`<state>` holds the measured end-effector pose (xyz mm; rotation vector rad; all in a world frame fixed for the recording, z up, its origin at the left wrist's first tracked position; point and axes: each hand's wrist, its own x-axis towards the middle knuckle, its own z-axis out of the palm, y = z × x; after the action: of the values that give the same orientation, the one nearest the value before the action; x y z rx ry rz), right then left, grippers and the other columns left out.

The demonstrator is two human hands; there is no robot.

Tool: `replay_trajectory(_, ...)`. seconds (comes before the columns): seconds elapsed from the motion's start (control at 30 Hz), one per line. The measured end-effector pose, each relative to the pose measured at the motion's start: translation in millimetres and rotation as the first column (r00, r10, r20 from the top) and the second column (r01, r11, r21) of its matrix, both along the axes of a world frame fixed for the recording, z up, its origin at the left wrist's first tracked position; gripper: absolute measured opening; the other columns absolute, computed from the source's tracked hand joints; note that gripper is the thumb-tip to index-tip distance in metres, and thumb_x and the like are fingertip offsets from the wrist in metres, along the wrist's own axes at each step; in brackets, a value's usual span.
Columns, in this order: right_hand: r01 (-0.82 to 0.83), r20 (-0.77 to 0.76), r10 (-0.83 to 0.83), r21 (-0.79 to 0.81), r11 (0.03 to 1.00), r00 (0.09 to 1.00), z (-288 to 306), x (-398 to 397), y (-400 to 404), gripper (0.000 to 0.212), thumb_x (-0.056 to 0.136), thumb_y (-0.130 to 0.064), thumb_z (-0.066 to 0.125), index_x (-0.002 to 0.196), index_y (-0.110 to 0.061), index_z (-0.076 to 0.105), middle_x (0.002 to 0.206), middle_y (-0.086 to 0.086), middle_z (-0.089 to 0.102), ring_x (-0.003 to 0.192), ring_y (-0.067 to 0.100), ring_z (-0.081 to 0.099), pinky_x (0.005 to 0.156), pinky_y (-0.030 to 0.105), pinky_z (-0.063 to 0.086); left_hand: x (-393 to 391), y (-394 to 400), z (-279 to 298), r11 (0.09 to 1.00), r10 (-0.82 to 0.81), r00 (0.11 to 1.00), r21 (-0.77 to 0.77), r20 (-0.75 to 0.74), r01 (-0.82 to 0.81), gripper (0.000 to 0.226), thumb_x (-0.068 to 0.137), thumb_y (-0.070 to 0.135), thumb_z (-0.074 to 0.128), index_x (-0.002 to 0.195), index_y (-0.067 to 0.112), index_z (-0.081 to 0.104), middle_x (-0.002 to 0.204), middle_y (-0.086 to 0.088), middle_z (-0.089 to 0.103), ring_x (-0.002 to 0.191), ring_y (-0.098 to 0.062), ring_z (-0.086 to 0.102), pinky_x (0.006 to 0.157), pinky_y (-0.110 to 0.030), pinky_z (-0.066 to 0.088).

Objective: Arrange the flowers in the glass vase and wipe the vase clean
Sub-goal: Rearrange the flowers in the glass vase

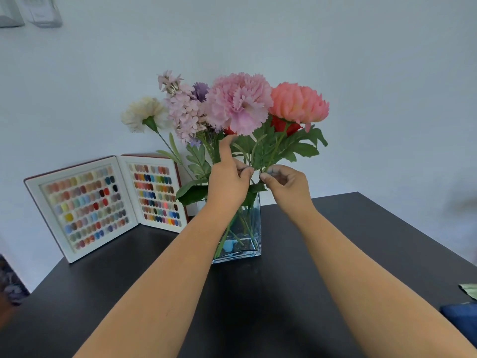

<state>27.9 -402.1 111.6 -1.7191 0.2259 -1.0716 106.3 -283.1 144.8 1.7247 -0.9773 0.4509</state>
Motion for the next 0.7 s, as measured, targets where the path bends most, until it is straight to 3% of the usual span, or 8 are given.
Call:
replay_trajectory(0.17, -0.014, 0.087, 0.009, 0.051, 0.999, 0.996, -1, 0, -3, 0.008, 0.085, -0.012, 0.072, 0.084, -0.020, 0.070, 0.078, 0.005, 0.070, 0.074, 0.013, 0.064, 0.079, 0.035, 0.055, 4, -1, 13, 0.998, -0.006, 0.995, 0.065, 0.095, 0.000, 0.072, 0.086, 0.006, 0.064, 0.144, 0.027, 0.027, 0.070, 0.008, 0.066, 0.065, 0.000, 0.061, 0.059, -0.007, 0.042)
replay_trajectory(0.27, -0.041, 0.066, 0.037, 0.056, 0.998, 0.997, -5, 1, -1, 0.014, 0.086, -0.009, 0.070, 0.082, -0.022, 0.069, 0.077, 0.001, 0.070, 0.074, 0.011, 0.064, 0.080, 0.035, 0.055, 2, -2, 13, 0.990, -0.013, 0.993, 0.138, 0.116, -0.003, 0.072, 0.086, 0.003, 0.062, 0.145, 0.026, 0.028, 0.069, 0.006, 0.065, 0.063, -0.003, 0.061, 0.061, -0.024, 0.050)
replay_trajectory(0.47, -0.078, 0.123, 0.065, 0.103, 0.992, 0.990, -10, -1, 1, 0.005, 0.083, -0.010, 0.074, 0.087, -0.009, 0.072, 0.074, -0.001, 0.072, 0.069, 0.006, 0.065, 0.069, 0.020, 0.052, -12, 6, 7, 0.986, 0.048, 0.996, 0.154, 0.069, -0.059, 0.073, 0.090, 0.012, 0.066, 0.149, 0.014, 0.023, 0.083, 0.013, 0.065, 0.074, -0.010, 0.063, 0.075, -0.032, 0.054)
replay_trajectory(0.57, -0.090, 0.119, 0.076, 0.121, 0.989, 0.990, -18, -4, 2, 0.006, 0.081, -0.018, 0.077, 0.084, -0.015, 0.074, 0.074, -0.004, 0.074, 0.071, 0.005, 0.066, 0.068, 0.016, 0.052, -23, 31, 0, 0.991, 0.090, 0.993, 0.088, 0.083, -0.097, 0.076, 0.091, 0.013, 0.064, 0.147, 0.036, 0.017, 0.105, 0.011, 0.068, 0.076, -0.004, 0.067, 0.070, -0.022, 0.053)
replay_trajectory(0.63, -0.086, 0.098, 0.072, 0.138, 0.987, 0.993, -25, -7, -1, 0.009, 0.080, -0.025, 0.078, 0.086, -0.019, 0.076, 0.080, -0.004, 0.075, 0.077, 0.006, 0.068, 0.071, 0.017, 0.053, -26, 61, -1, 0.995, 0.098, 0.992, -0.042, 0.083, -0.095, 0.074, 0.090, 0.015, 0.063, 0.138, 0.052, 0.021, 0.102, 0.021, 0.067, 0.072, 0.003, 0.067, 0.060, -0.011, 0.050)
replay_trajectory(0.7, -0.082, 0.086, 0.069, 0.157, 0.984, 0.994, -30, -11, -4, 0.006, 0.081, -0.028, 0.077, 0.086, -0.024, 0.076, 0.083, -0.004, 0.075, 0.081, 0.008, 0.069, 0.073, 0.019, 0.054, -21, 92, 3, 0.974, 0.101, 0.995, -0.205, 0.006, -0.097, 0.068, 0.087, 0.018, 0.064, 0.126, 0.060, 0.028, 0.095, 0.021, 0.069, 0.073, 0.002, 0.067, 0.056, -0.012, 0.051)
